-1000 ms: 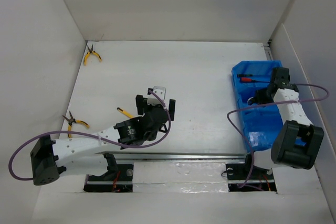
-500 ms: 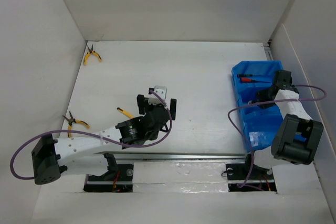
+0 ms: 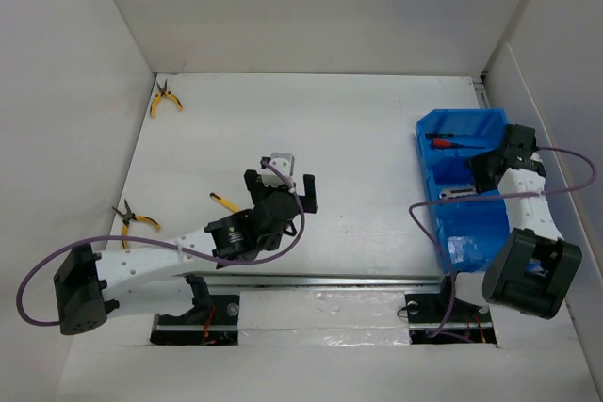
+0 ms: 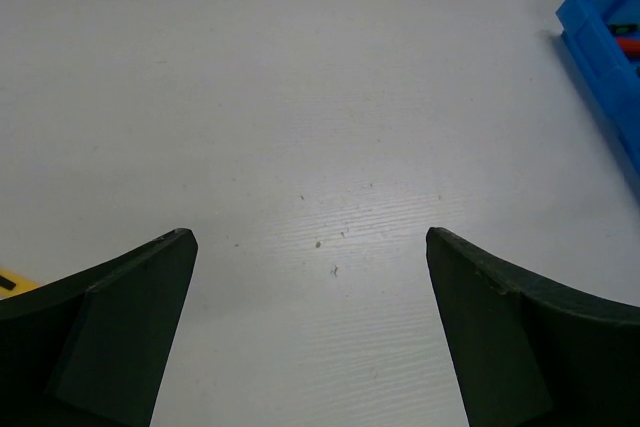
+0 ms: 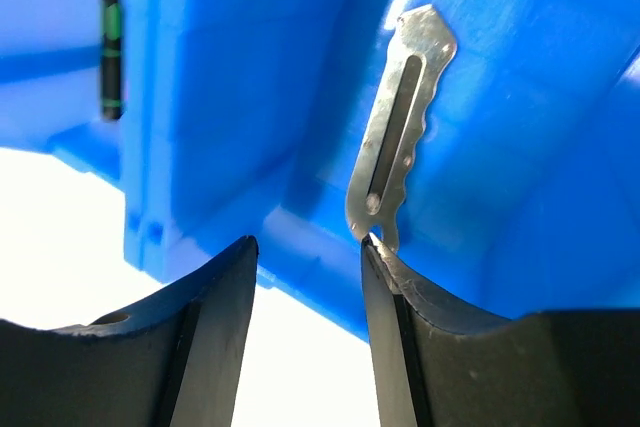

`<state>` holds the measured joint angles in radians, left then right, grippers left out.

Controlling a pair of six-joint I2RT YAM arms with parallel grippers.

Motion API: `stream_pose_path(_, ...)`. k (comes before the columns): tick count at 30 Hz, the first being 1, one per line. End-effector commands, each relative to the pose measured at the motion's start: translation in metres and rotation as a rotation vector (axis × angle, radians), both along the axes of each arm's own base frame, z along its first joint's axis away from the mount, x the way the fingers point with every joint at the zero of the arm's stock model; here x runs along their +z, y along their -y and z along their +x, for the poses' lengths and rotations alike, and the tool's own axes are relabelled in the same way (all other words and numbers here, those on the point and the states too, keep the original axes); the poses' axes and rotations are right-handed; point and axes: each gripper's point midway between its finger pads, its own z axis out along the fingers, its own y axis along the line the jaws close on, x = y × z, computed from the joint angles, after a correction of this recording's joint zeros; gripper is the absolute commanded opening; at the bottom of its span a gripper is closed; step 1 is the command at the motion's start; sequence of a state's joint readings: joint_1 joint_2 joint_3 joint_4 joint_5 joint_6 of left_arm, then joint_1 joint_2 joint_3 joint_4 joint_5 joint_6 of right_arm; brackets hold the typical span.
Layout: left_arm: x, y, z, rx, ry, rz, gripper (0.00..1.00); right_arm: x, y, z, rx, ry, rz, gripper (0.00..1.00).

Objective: Sort the tools into containers

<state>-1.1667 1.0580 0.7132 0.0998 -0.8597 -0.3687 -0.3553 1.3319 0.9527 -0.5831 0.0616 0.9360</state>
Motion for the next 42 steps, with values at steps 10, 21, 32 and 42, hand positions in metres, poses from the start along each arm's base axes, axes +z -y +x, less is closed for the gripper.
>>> stream_pose_path(10,-0.004,-0.072,0.082,0.344,-0.211,-0.414,0.99,0.186,-0.103,-0.047,0.440,0.666,-0.172,0.50)
stream_pose_path(21,-0.079,-0.141,0.093,0.850,-0.441,-0.538,0.95,0.211,-0.144,-0.087,0.713,0.869,-0.288,0.52)
stream_pose_path(32,-0.116,-0.186,0.048,1.160,-0.484,-0.424,0.92,0.201,-0.147,-0.079,0.733,0.867,-0.275,0.52)
stream_pose_path(42,-0.146,-0.198,0.036,1.293,-0.561,-0.360,0.94,0.196,-0.146,-0.077,0.720,0.862,-0.257,0.52)
